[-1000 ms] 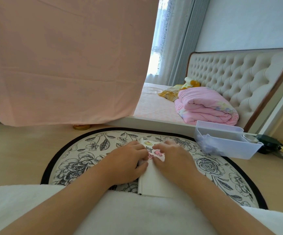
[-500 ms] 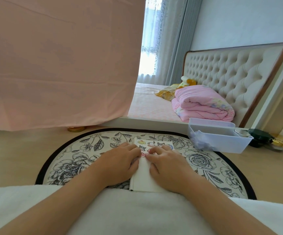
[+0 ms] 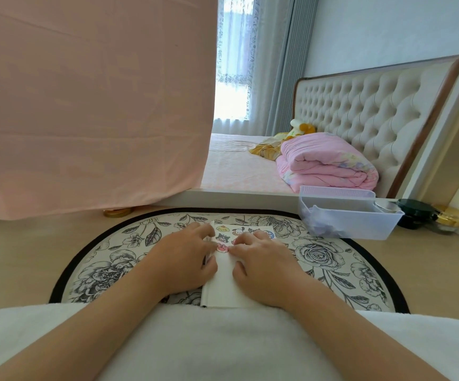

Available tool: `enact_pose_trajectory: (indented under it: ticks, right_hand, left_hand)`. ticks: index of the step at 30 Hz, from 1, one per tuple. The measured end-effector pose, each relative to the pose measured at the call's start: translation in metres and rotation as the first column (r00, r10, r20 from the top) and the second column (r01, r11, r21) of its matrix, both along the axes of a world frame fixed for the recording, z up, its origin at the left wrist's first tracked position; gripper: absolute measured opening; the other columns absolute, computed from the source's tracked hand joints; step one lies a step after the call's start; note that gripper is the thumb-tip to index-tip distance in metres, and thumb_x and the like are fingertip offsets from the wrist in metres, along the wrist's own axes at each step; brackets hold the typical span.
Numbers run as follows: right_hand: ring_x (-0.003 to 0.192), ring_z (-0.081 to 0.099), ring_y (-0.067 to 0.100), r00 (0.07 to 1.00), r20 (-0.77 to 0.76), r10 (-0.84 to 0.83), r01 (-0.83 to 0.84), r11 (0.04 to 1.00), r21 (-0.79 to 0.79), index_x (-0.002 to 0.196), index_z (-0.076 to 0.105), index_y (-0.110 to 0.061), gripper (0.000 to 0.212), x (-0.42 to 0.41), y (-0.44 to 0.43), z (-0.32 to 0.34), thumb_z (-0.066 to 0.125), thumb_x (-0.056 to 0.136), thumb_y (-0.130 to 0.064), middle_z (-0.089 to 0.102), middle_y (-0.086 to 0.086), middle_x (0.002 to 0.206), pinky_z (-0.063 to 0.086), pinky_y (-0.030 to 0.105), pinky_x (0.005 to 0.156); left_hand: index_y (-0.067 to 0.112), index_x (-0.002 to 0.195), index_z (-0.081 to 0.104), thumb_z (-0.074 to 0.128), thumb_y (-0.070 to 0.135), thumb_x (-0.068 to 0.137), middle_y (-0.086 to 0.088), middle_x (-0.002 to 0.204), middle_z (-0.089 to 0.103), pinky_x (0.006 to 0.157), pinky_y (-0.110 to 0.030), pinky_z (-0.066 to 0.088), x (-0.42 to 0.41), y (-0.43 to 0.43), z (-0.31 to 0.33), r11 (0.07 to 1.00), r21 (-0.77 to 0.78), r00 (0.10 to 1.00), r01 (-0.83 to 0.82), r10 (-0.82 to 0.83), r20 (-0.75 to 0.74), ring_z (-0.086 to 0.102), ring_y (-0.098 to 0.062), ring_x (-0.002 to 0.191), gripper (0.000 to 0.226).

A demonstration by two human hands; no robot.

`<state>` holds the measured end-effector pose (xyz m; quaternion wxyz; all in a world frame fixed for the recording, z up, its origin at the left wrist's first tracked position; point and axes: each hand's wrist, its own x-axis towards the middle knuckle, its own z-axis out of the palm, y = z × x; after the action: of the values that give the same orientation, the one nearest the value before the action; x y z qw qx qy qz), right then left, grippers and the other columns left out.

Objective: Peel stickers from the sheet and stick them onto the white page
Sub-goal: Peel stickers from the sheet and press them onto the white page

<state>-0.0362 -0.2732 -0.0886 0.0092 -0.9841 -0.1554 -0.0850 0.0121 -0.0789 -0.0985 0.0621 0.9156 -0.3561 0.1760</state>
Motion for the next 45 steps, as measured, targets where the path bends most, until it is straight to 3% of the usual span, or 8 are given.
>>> enact_pose_trajectory:
  ticks: [3,9,17,20,24,32,39,45]
  right_hand:
    - [0.119,0.044,0.020,1.000,0.007,-0.010,0.010,1.000,-0.005,0.129,0.058,-0.024,0.045,0.001,0.000,0.000,0.033,0.094,-0.037,0.052,-0.006,0.133,0.044,0.039,0.095]
    - [0.126,0.038,0.024,0.998,-0.059,-0.001,0.000,1.000,-0.013,0.150,0.034,-0.030,0.055,0.006,0.004,0.002,0.036,0.095,-0.035,0.043,0.001,0.139,0.038,0.046,0.105]
    - [0.119,0.044,0.021,1.000,0.000,0.017,-0.017,1.000,-0.023,0.137,0.054,-0.028,0.045,0.003,-0.001,-0.001,0.035,0.096,-0.037,0.052,-0.002,0.130,0.042,0.042,0.098]
    - [0.118,0.046,0.021,0.998,0.053,0.019,-0.018,1.000,-0.012,0.133,0.054,-0.026,0.043,0.002,-0.001,-0.004,0.035,0.097,-0.037,0.053,-0.001,0.131,0.043,0.040,0.095]
    - [0.121,0.045,0.022,0.998,0.039,0.055,-0.057,0.998,0.030,0.141,0.048,-0.040,0.045,-0.001,-0.004,-0.003,0.036,0.098,-0.037,0.049,-0.002,0.137,0.042,0.042,0.095]
    - [0.116,0.048,0.017,0.998,0.061,0.026,-0.031,0.995,0.092,0.125,0.064,-0.033,0.040,-0.002,-0.008,-0.004,0.039,0.094,-0.039,0.059,-0.012,0.130,0.048,0.038,0.093]
    - [0.122,0.049,0.010,0.998,0.060,0.003,-0.015,0.979,0.202,0.133,0.057,-0.039,0.039,-0.001,-0.005,0.003,0.048,0.095,-0.039,0.052,-0.015,0.132,0.045,0.033,0.098]
    - [0.108,0.060,0.008,0.995,0.096,0.026,-0.048,0.969,0.241,0.128,0.061,-0.041,0.033,0.016,0.024,0.017,0.049,0.098,-0.035,0.057,-0.020,0.122,0.048,0.029,0.086]
  left_hand:
    - [0.024,0.096,0.077,0.030,0.046,0.089,0.012,0.114,0.063,0.061,-0.020,0.046,-0.002,0.003,-0.002,0.999,-0.018,0.999,0.049,-0.049,0.017,0.056,-0.006,0.100,0.052]
    - [0.027,0.114,0.072,0.033,0.050,0.089,0.016,0.110,0.059,0.072,-0.011,0.043,-0.004,0.002,-0.003,0.989,-0.134,0.994,0.055,-0.067,-0.090,0.054,0.000,0.099,0.052]
    - [0.023,0.121,0.069,0.039,0.045,0.092,0.018,0.121,0.056,0.089,-0.026,0.052,-0.006,-0.001,-0.004,0.985,-0.174,0.991,0.013,-0.036,-0.129,0.051,0.001,0.111,0.047]
    - [0.026,0.122,0.065,0.046,0.040,0.096,0.016,0.129,0.049,0.087,-0.023,0.050,-0.006,0.000,-0.007,0.984,-0.179,0.989,-0.004,-0.022,-0.143,0.050,0.001,0.110,0.036]
    - [0.028,0.123,0.065,0.053,0.036,0.096,0.017,0.131,0.049,0.087,-0.019,0.046,-0.005,0.001,-0.008,0.978,-0.208,0.989,-0.020,-0.012,-0.149,0.049,0.002,0.113,0.031]
    - [0.031,0.122,0.064,0.054,0.040,0.094,0.021,0.131,0.047,0.093,-0.020,0.046,-0.003,0.002,-0.010,0.973,-0.230,0.983,-0.031,-0.012,-0.183,0.046,0.004,0.118,0.030]
    - [0.040,0.127,0.059,0.061,0.040,0.094,0.026,0.118,0.059,0.094,-0.016,0.044,0.007,0.018,0.001,0.843,-0.526,0.938,-0.116,-0.082,-0.338,0.053,0.009,0.112,0.032]
    - [0.040,0.116,0.065,0.059,0.035,0.094,0.025,0.103,0.061,0.088,-0.026,0.049,0.024,0.056,0.005,0.908,-0.349,0.941,-0.230,0.117,-0.317,0.053,0.004,0.100,0.023]
